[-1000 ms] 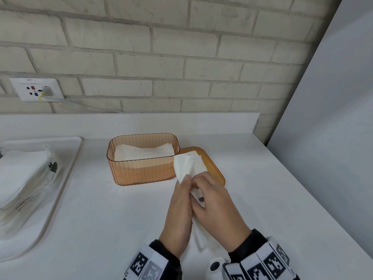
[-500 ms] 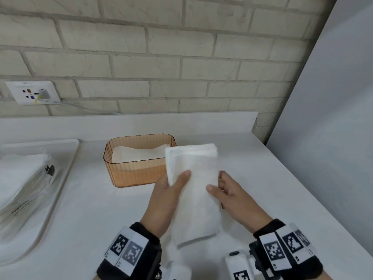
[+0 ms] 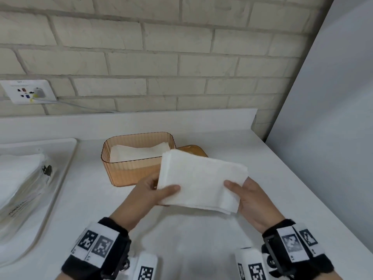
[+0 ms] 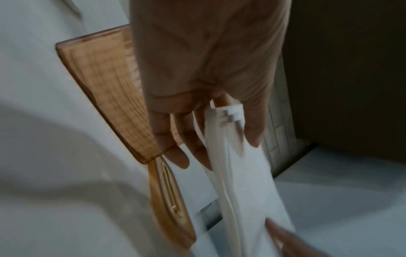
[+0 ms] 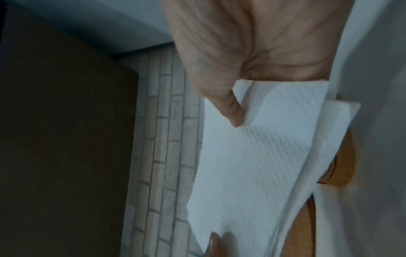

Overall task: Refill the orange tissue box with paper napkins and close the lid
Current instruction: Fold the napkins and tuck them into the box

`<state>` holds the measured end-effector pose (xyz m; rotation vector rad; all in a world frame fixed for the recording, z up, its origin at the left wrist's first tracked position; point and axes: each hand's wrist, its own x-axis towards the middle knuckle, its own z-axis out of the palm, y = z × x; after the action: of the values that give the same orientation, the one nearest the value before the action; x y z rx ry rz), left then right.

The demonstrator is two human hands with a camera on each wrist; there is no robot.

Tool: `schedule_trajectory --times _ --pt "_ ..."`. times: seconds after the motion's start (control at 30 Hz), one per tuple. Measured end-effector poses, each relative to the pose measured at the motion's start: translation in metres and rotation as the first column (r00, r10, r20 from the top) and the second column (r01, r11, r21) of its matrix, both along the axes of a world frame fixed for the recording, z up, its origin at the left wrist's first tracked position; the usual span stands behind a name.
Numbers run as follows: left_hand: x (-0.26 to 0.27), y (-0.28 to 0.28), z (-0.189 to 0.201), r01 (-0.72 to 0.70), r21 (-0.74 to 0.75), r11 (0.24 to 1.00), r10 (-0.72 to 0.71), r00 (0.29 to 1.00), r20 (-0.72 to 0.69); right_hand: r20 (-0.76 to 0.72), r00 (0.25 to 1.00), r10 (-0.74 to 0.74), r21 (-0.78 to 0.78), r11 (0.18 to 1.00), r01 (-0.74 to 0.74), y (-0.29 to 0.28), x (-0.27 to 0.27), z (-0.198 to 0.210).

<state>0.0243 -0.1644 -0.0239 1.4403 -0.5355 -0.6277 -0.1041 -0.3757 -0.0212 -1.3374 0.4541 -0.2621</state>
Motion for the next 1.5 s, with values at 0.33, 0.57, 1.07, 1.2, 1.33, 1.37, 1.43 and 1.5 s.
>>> schedule_trajectory --times 0.33,0.57,1.07,1.2,1.33,1.37,1.43,1.5 --pt "-0.008 -0.005 -0.014 0.008 0.179 0.984 -0.039 0.985 0.168 -0.165 0.982 0.096 -0.474 0.865 -0.164 0.015 0.006 0.006" --pt "0.003 0.002 -0.021 -0.051 0.206 0.977 -0.003 0.967 0.254 -0.049 0.997 0.054 -0.522 0.850 -0.072 0.000 0.010 0.000" --pt "0.013 0.003 -0.036 0.105 0.354 0.929 -0.169 0.973 0.155 -0.314 0.944 0.103 -0.541 0.797 -0.267 0.000 0.014 -0.030" --pt "0.013 0.002 -0.035 0.025 0.336 0.942 -0.078 0.986 0.144 -0.249 0.963 0.104 -0.526 0.820 -0.225 -0.002 0.018 -0.023" --pt "0.010 0.002 -0.032 0.080 0.385 0.920 -0.134 0.984 0.115 -0.367 0.903 0.222 -0.530 0.748 -0.400 0.000 0.018 -0.021" --pt "0.010 0.003 -0.032 0.086 0.384 0.919 -0.137 0.985 0.108 -0.379 0.897 0.227 -0.535 0.737 -0.413 -0.001 0.018 -0.021" --pt "0.012 0.004 -0.032 0.061 0.338 0.939 -0.105 0.988 0.112 -0.346 0.913 0.217 -0.537 0.752 -0.382 -0.004 0.021 -0.017" --pt "0.010 0.006 -0.029 0.039 0.278 0.960 -0.074 0.990 0.116 -0.303 0.930 0.209 -0.537 0.768 -0.348 -0.005 0.024 -0.010"
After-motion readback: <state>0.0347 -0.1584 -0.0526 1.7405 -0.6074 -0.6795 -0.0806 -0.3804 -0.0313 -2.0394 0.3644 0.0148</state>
